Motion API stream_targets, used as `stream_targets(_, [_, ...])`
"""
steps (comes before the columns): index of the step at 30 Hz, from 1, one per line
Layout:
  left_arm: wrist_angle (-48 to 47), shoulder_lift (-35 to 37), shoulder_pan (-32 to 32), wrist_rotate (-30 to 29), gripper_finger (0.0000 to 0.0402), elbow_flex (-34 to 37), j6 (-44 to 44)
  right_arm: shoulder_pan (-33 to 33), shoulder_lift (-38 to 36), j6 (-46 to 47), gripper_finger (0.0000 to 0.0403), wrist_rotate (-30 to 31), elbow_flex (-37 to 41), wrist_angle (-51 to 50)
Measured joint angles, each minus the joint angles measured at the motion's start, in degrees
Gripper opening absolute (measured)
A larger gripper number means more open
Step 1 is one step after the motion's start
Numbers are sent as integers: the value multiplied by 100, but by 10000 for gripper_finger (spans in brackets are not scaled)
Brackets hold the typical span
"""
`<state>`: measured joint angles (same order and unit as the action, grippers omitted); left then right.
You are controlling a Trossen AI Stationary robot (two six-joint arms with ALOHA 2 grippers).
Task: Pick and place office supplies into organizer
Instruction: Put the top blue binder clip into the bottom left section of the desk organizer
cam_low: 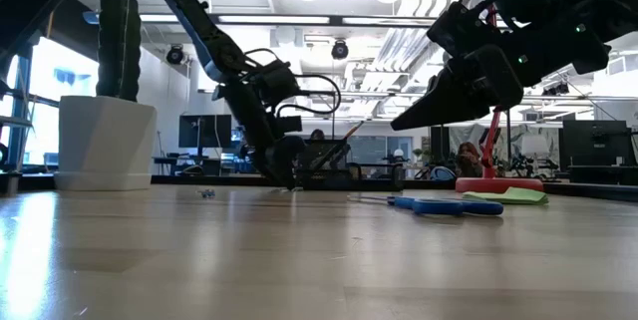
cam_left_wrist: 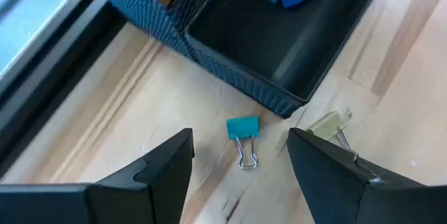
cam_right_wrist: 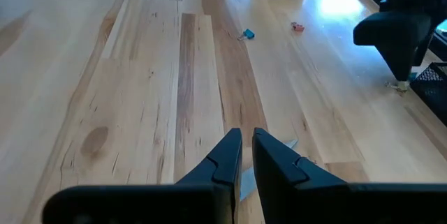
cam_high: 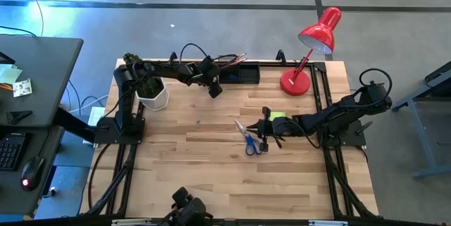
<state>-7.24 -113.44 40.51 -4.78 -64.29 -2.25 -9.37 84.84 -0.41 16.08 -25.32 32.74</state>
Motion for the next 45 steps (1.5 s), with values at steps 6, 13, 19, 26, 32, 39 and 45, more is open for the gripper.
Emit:
stream_targets(6, [-326,-134,-2,2,221,-268,-16,0,-2,-4,30,0,0,31])
stream_targets(13, [-351,-145,-9,61,147,-273,-31,0,-2,-4,30,0,0,0])
stream_targets(19, [-492,-139,-15,83,71,-282,-34,0,-1,-3,30,0,0,-19])
stream_targets(26, [-828,-114,-7,86,36,-289,-47,0,-2,-3,30,0,0,-32])
stream_targets(32, [-1305,127,-41,268,38,-250,-49,0,-2,-4,30,0,0,-32])
stream_targets(39, [-1228,566,-250,365,40,-251,-80,0,-1,-4,30,0,-2,-32])
stream_targets(45, [-617,635,-468,284,41,-251,-246,0,-2,-2,30,0,-2,-32])
